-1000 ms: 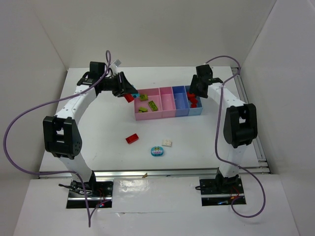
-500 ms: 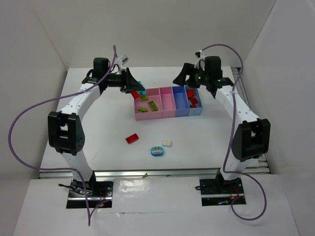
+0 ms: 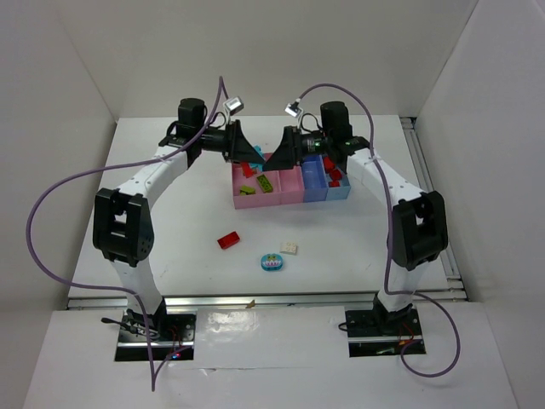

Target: Sort the legos into containers by color

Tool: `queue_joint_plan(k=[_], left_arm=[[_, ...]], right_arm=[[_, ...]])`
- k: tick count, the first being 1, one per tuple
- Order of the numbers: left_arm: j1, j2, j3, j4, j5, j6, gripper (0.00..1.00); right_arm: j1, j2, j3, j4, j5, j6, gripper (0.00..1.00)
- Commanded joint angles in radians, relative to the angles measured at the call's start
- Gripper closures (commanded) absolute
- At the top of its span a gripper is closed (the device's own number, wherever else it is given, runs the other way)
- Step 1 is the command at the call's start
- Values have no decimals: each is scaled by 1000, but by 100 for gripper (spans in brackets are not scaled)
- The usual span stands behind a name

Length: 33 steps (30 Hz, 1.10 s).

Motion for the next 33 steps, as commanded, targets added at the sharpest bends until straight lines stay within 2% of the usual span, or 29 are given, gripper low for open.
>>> queue_joint_plan(k=[1, 3, 10, 15, 18, 20, 21, 23, 25, 28, 30, 32, 33], left_arm=[[6, -21, 30, 85, 61, -24, 100], [6, -21, 30, 85, 61, -24, 100], [6, -21, 30, 50, 61, 6, 100], [6, -21, 39, 22, 52, 15, 100], [6, -12, 50, 1, 52, 35, 100], [6, -12, 60, -19, 43, 51, 100], [6, -12, 71, -30, 43, 66, 100], [6, -12, 80, -56, 43, 80, 100], [6, -12, 90, -70, 43, 104, 100], [6, -12, 129, -140, -3, 158, 100], [6, -12, 139, -194, -12, 170, 76], [15, -12, 148, -194, -12, 181, 43], [15, -12, 148, -203, -21, 181, 36]], right_arm=[[3, 2, 53, 52, -94, -3, 18], [3, 11, 44, 70, -103, 7, 30], [23, 40, 67, 89, -125, 20, 38], [34, 60, 79, 89, -169, 29, 38], [43, 60, 64, 170, -195, 105, 45], [43, 60, 43, 217, -195, 124, 58], [43, 60, 43, 218, -195, 124, 70], [52, 60, 43, 218, -195, 124, 82], [52, 60, 43, 195, -180, 124, 92], [32, 40, 4, 207, -160, 124, 95], [23, 28, -25, 207, -125, 124, 96], [3, 2, -43, 219, -115, 142, 97], [3, 2, -58, 233, -115, 143, 99]])
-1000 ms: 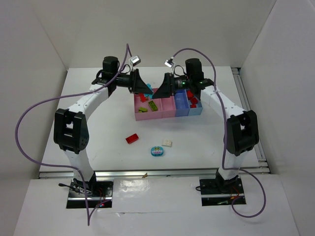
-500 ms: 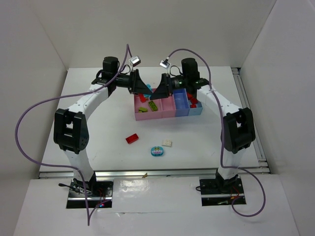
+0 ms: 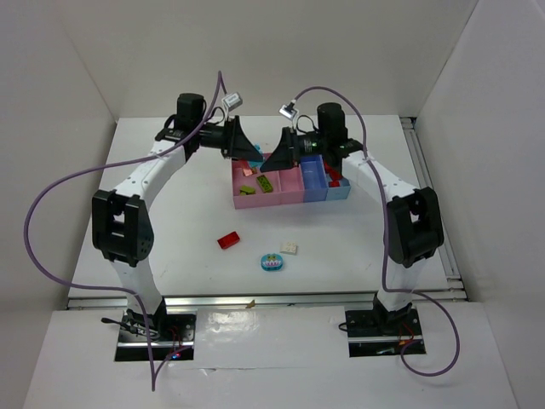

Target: Sort the legos into containers by color

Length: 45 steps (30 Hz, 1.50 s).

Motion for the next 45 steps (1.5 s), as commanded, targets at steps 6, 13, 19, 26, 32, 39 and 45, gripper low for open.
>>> queue_joint_plan(k=[6, 13, 19, 26, 32, 39, 45], left_arm=[[7, -1, 48, -21, 26, 47, 14], [37, -1, 14, -30, 8, 47, 5], [46, -1, -16, -30, 7, 47, 5], [43, 33, -16, -30, -2, 47, 2], [21, 42, -16, -12, -23, 37, 5], [12, 33, -46, 91, -12, -22, 11], [12, 43, -46, 100, -12, -22, 17]], right_arm=[[-34, -76, -75, 120, 19, 69, 100], [-70, -87, -95, 155, 39, 98, 100], [-90, -87, -107, 176, 39, 123, 100], [-90, -67, -98, 199, 29, 146, 100], [-90, -67, -89, 199, 20, 146, 100], [-90, -67, -89, 190, 20, 137, 100], [-90, -57, -79, 201, 20, 149, 100]])
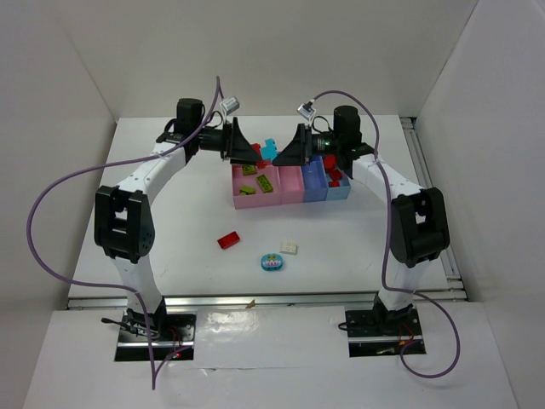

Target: Sort the legos into containers by color

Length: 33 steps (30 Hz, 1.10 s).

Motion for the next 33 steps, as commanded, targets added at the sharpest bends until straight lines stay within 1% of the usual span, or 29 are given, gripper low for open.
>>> queue_joint_plan(k=[1, 5, 9, 13, 15, 17, 18, 19, 20, 22, 23, 25, 33], left_arm=[[-4, 11, -5, 55, 15, -19, 18], [-4, 11, -5, 133, 25, -70, 18], [-35, 20, 15, 134, 7, -70, 20], [-44, 29, 15, 144, 7, -70, 27], [-44, 29, 15, 157, -2, -95, 34], [-44, 29, 6, 167, -13, -95, 39], [-44, 20, 6, 167, -13, -95, 44], [-44, 20, 6, 167, -13, -95, 56], [-44, 20, 6, 167, -13, -95, 61], [-44, 20, 6, 167, -13, -95, 76], [-44, 20, 6, 167, -13, -95, 88], [-44, 20, 6, 158, -13, -95, 100], [-30, 11, 15, 158, -13, -92, 100]], right_arm=[[-1, -33, 27, 65, -18, 4, 100], [-1, -24, 27, 56, -28, 4, 100], [-1, -24, 36, 56, -38, 4, 100], [-1, -24, 36, 56, -38, 4, 100], [-1, -15, 36, 56, -38, 4, 100], [-1, -14, 36, 56, -38, 4, 100], [-1, -14, 36, 56, -38, 4, 100], [-1, -14, 36, 56, -38, 4, 100], [-1, -14, 36, 56, -38, 4, 100], [-1, -14, 45, 56, -47, 4, 100], [-1, -5, 45, 56, -47, 4, 100], [-1, -5, 45, 56, -47, 4, 100], [-1, -16, 45, 29, -22, -15, 100]])
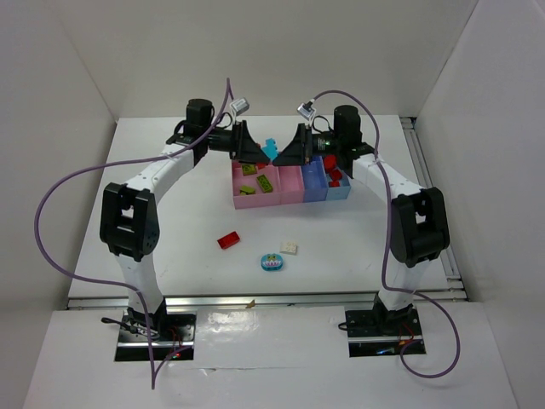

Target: Sort the legos into containers by color

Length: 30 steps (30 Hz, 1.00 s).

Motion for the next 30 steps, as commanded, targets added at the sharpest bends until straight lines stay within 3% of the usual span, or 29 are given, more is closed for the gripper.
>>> queue_joint_plan(k=[1, 13, 18, 30], left_arm=[[27, -21, 6, 19, -3, 19, 100], [61, -30, -31, -51, -76, 64, 100], [61, -30, -9, -192, -176, 124, 100], [61, -2, 23, -298, -242, 187, 100]], right_arm=[[-11, -17, 42, 30, 6, -14, 100], [-85, -81, 64, -189, 150, -143, 100], [-97, -61, 150, -449, 357, -278, 100], [-88, 8, 208, -649, 697, -347, 100]])
